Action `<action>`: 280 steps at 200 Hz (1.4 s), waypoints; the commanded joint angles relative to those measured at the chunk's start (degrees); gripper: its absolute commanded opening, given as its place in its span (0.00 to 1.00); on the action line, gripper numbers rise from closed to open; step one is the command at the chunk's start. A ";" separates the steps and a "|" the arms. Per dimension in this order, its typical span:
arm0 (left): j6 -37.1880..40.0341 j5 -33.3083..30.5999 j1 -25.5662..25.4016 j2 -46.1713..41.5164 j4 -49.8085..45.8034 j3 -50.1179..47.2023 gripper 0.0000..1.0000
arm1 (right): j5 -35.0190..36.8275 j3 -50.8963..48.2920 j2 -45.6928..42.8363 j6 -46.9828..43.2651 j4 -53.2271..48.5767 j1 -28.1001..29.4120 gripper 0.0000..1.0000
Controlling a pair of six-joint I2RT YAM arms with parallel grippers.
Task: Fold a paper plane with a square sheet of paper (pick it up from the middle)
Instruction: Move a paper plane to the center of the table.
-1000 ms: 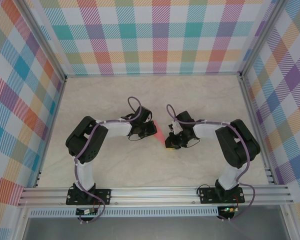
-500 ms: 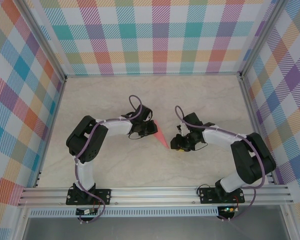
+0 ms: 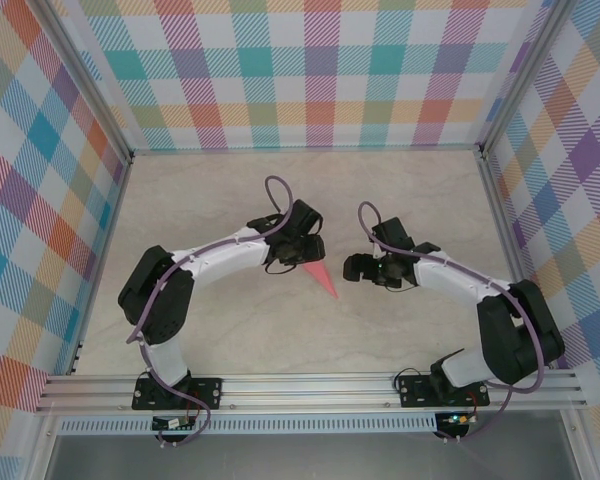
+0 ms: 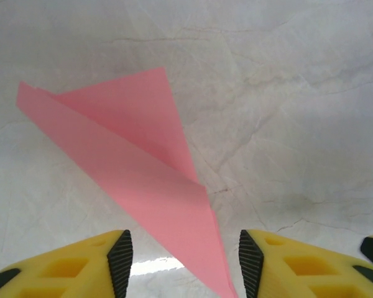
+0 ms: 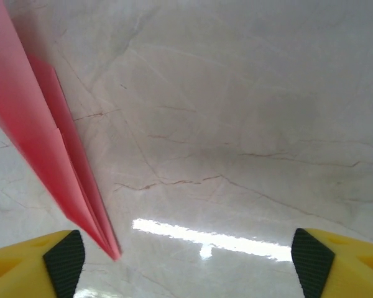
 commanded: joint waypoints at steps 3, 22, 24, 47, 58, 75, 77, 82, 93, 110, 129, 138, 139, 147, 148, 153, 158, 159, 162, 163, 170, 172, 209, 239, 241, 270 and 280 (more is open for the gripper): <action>-3.40 -7.79 -2.84 4.31 -9.82 5.86 0.55 | 3.84 -2.61 -2.65 0.10 1.79 -0.42 0.97; -4.45 -10.18 -4.06 8.07 -13.59 10.53 0.56 | 4.61 -3.37 -3.76 -0.02 1.88 -0.49 1.00; -4.56 -10.34 -4.05 8.43 -13.86 10.80 0.56 | 4.69 -3.40 -3.87 -0.02 1.88 -0.50 1.00; -5.66 -9.93 -4.25 11.74 -14.70 13.23 0.56 | 4.79 -3.57 -3.96 0.07 1.89 -0.60 1.00; -6.09 -9.70 -4.22 12.71 -14.63 13.74 0.56 | 4.89 -3.64 -3.91 0.05 1.67 -0.60 1.00; -6.45 -9.53 -4.16 14.05 -15.12 14.87 0.54 | 5.23 -3.64 -3.91 0.13 1.53 -0.68 1.00; -6.46 -9.54 -4.16 14.24 -15.21 15.07 0.53 | 5.24 -3.64 -3.98 0.15 1.51 -0.68 1.00; -6.64 -9.53 -4.24 14.55 -15.46 15.40 0.52 | 5.24 -3.64 -4.00 0.16 1.51 -0.68 1.00; -6.97 -9.48 -4.22 14.88 -15.79 15.63 0.50 | 5.53 -3.62 -4.09 0.16 1.47 -0.62 1.00; -7.96 -10.27 -4.30 14.13 -15.98 15.14 0.44 | 5.77 -3.63 -3.93 0.31 1.35 -0.68 1.00; -8.74 -11.20 -4.22 11.83 -15.08 13.20 0.39 | 5.84 -3.46 -3.56 0.32 1.13 -0.68 1.00; -8.99 -11.70 -4.22 10.68 -14.49 12.22 0.36 | 6.01 -3.33 -3.26 0.43 0.98 -0.68 1.00; -9.05 -11.73 -4.22 10.59 -14.44 12.17 0.36 | 6.07 -3.31 -3.23 0.47 0.94 -0.68 1.00; -9.27 -12.45 -4.24 9.73 -14.31 11.51 0.32 | 6.21 -3.17 -3.00 0.51 0.86 -0.68 1.00; -9.28 -12.46 -4.19 9.67 -14.30 11.42 0.32 | 6.21 -3.14 -2.97 0.51 0.84 -0.68 1.00; -9.20 -12.74 -4.21 9.29 -14.30 11.15 0.30 | 6.21 -3.12 -2.88 0.47 0.82 -0.68 1.00; -9.43 -12.94 -4.15 8.99 -14.23 10.88 0.29 | 6.22 -3.08 -2.77 0.44 0.82 -0.68 0.99; -9.44 -12.97 -4.15 8.90 -14.22 10.84 0.28 | 6.22 -3.05 -2.73 0.48 0.82 -0.68 1.00; -9.52 -13.06 -4.15 8.78 -14.18 10.66 0.27 | 6.33 -3.02 -2.69 0.58 0.79 -0.68 1.00; -9.53 -13.03 -4.14 8.71 -14.11 10.65 0.27 | 6.32 -2.98 -2.64 0.59 0.81 -0.68 1.00; -9.56 -12.94 -4.18 8.38 -13.75 10.08 0.24 | 6.41 -2.91 -2.51 0.62 0.73 -0.68 0.99; -9.66 -12.92 -4.21 8.29 -13.48 9.85 0.23 | 6.39 -2.93 -2.51 0.60 0.74 -0.66 0.99; -9.51 -11.74 -4.09 6.45 -11.58 8.06 0.07 | 7.58 -3.12 -2.49 0.83 0.76 -0.68 0.99; -6.58 -12.72 -4.12 1.05 -10.50 6.98 0.02 | 9.17 -4.01 -4.35 1.84 1.81 -0.77 1.00; -6.32 -12.66 -4.09 0.62 -10.23 6.86 0.02 | 9.30 -4.09 -4.53 1.90 1.88 -0.73 1.00; 0.03 -8.63 -3.86 -5.96 -3.21 2.25 0.01 | 10.74 -5.07 -7.21 2.94 2.33 -1.21 1.00; 2.17 -5.94 -3.39 -8.23 0.24 -0.12 0.01 | 11.23 -5.22 -8.44 3.42 2.01 -1.39 1.00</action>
